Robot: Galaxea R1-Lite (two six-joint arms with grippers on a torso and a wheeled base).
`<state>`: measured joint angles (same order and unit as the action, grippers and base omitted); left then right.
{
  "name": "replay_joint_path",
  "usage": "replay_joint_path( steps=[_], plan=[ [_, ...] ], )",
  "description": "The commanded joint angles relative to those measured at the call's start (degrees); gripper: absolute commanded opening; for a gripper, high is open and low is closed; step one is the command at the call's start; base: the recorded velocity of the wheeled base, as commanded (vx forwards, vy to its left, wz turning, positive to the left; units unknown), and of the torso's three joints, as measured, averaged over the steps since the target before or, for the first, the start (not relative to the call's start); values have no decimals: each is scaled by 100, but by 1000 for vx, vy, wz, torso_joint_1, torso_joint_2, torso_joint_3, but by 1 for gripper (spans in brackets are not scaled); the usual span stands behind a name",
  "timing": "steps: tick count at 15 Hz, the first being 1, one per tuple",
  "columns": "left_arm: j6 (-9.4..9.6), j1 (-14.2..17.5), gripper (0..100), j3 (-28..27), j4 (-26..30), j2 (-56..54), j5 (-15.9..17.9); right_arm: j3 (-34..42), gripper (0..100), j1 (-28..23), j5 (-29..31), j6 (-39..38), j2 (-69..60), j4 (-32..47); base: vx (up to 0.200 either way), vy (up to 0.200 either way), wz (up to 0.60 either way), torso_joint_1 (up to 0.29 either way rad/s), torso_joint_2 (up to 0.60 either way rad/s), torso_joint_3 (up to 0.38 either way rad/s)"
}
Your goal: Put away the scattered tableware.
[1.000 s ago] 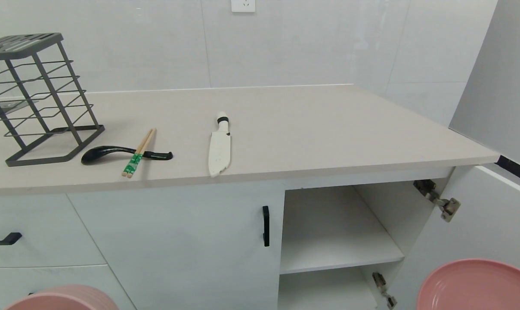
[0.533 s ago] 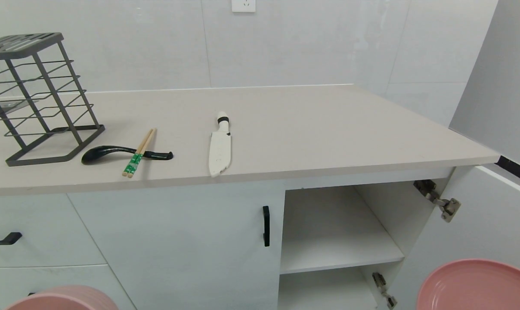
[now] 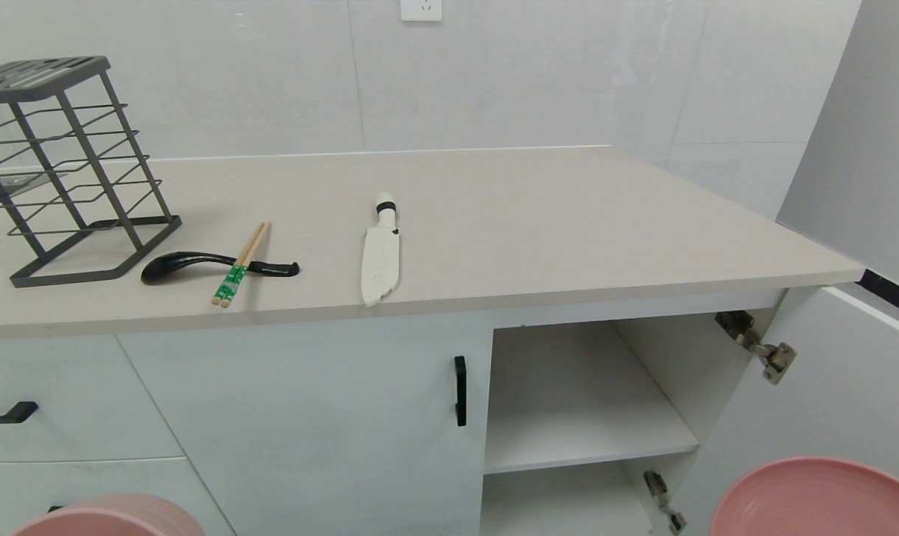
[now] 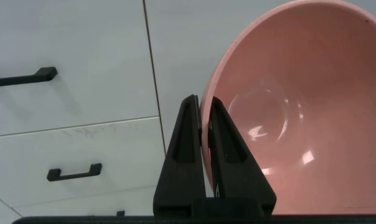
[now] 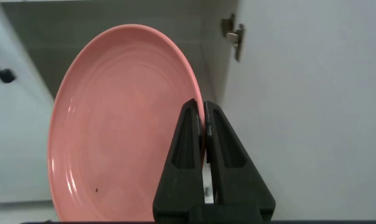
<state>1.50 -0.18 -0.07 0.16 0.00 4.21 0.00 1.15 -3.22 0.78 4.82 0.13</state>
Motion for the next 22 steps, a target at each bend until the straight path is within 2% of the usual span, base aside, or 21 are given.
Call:
replay_joint_path(
  steps=[1, 3, 6, 14, 20, 22],
  plan=[
    [-1, 1, 0, -1, 2, 9, 1, -9, 0, -141, -3, 150, 37, -5, 0, 0, 0, 0, 0, 0],
    [-9, 1, 0, -1, 2, 9, -7, -9, 0, -378, 5, 150, 362, -5, 0, 0, 0, 0, 0, 0],
    [-9, 1, 0, 7, 2, 9, -16, 0, 0, 88, -3, 124, -148, -13, 0, 0, 0, 0, 0, 0],
    [-9, 1, 0, -1, 2, 9, -16, 0, 0, -88, -3, -52, -455, -5, 0, 0, 0, 0, 0, 0],
    [-9, 1, 0, -1, 2, 9, -16, 0, 0, -88, -3, -69, -455, -5, 0, 0, 0, -518, 79, -426],
    [-9, 1, 0, -1, 2, 9, -16, 0, 0, -88, -3, -69, -455, -5, 0, 0, 0, -222, 41, -202]
  ],
)
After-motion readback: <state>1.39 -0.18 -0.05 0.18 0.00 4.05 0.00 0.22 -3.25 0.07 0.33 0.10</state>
